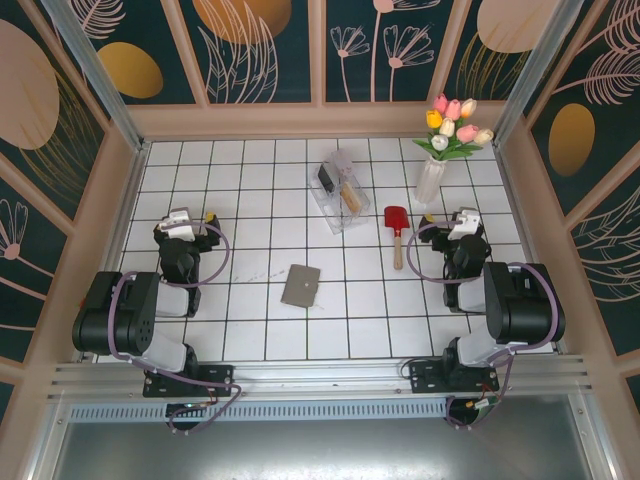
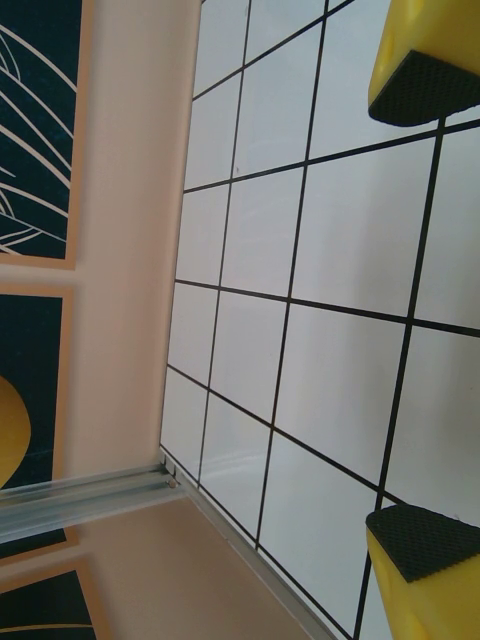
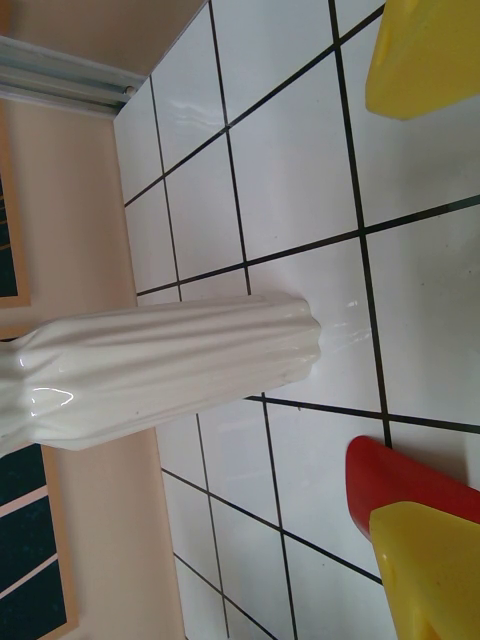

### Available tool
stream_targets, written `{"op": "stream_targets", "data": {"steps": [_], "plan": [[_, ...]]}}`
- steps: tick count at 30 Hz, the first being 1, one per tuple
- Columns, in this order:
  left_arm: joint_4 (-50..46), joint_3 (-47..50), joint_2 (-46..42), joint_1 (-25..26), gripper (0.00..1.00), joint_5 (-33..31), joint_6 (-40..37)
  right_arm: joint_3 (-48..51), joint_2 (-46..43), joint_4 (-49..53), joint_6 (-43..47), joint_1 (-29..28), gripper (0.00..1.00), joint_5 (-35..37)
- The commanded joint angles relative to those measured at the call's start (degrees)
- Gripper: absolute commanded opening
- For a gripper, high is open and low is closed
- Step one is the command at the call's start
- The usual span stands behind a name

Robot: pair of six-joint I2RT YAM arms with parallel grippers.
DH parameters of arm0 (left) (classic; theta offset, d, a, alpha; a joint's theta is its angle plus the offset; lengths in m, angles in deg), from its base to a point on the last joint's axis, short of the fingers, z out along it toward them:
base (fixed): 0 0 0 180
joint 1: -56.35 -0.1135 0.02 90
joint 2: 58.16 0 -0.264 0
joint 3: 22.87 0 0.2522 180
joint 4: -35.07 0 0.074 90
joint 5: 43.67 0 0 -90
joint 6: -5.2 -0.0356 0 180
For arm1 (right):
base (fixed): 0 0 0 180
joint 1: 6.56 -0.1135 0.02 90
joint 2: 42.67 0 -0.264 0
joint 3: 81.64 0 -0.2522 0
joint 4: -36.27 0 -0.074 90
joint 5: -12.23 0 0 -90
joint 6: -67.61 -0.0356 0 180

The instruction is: Take the credit cards out of the card holder

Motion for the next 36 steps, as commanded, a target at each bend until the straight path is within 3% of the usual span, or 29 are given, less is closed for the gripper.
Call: {"op": "stream_targets", "data": {"steps": [1, 8, 12, 18, 22, 27, 33, 36], "plan": [[2.7, 0.2, -0.8, -0.4, 0.99, -0.2, -0.5, -0.6, -0.6, -0.9, -0.3, 0.3, 0.99, -0.9], [-16.1, -5.4, -11.2, -0.4, 0.99, -9.6, 4.3, -6.7, -18.4, 21.7, -3.8, 0.0, 0.99, 3.3], [-37.0, -14.2, -14.6, -0.4, 0.99, -17.3, 16.9, -14.1, -23.6, 34.9, -8.4, -0.8, 0.99, 3.2], [-59.5, -26.4, -16.2, -0.4, 0.99, -7.1, 25.7, -26.0, -24.6, 55.8, -22.7, -1.7, 0.99, 0.9], [-62.5, -27.2, -19.0, -0.3, 0.99, -0.6, 31.9, -30.7, -24.5, 65.4, -28.8, -4.1, 0.99, 1.1], [-68.2, -29.4, -19.4, -0.3, 0.99, 12.5, 32.6, -36.7, -23.2, 76.4, -32.8, -9.1, 0.99, 4.8], [-72.7, -27.8, -17.1, 1.0, 0.99, 26.9, 35.6, -39.2, -21.0, 82.7, -37.8, -17.7, 0.99, 2.8], [-76.2, -26.1, -17.5, 3.9, 0.98, 28.1, 35.9, -38.3, -20.5, 83.7, -41.4, -22.4, 0.99, 2.9]]}}
